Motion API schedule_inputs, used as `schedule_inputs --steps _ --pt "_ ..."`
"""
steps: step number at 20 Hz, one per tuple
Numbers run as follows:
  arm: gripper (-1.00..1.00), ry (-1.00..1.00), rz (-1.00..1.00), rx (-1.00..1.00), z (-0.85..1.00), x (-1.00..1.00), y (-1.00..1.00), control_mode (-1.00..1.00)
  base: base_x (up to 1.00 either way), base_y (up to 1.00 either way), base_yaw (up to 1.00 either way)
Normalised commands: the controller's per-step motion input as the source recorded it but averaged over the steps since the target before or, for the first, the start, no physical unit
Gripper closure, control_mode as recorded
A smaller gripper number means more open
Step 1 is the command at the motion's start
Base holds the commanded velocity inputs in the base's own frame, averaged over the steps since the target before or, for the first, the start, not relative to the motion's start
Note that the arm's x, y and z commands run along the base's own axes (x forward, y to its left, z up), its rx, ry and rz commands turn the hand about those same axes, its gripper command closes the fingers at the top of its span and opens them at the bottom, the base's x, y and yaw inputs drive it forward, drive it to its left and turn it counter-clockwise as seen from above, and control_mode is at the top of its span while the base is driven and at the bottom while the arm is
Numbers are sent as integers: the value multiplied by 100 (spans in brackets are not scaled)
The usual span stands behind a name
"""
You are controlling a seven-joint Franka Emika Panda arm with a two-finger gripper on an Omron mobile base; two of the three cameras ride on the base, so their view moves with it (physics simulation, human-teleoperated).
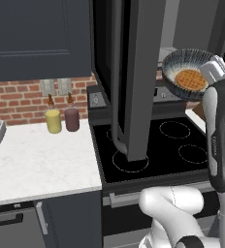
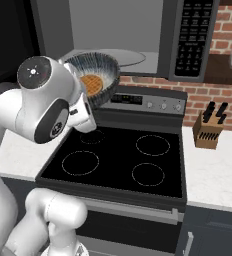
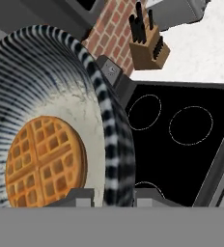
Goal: Open the microwave, place the bowl with waffle inside the microwave, then close the microwave door and turn it on.
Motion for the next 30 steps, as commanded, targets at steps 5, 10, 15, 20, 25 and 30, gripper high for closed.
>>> schedule_inputs --steps 5,10,15,20,25,30 --pt "100 -11 0 9 69 -1 -2 -100 0 0 0" --pt "100 -13 0 8 36 6 0 -100 0 0 0" --pt "100 0 0 11 15 51 0 -100 0 0 0" --pt "100 0 0 5 0 75 5 -100 0 0 0" --pt "100 -1 0 1 0 73 17 -100 0 0 0" --pt "100 5 9 0 0 68 33 -100 0 0 0"
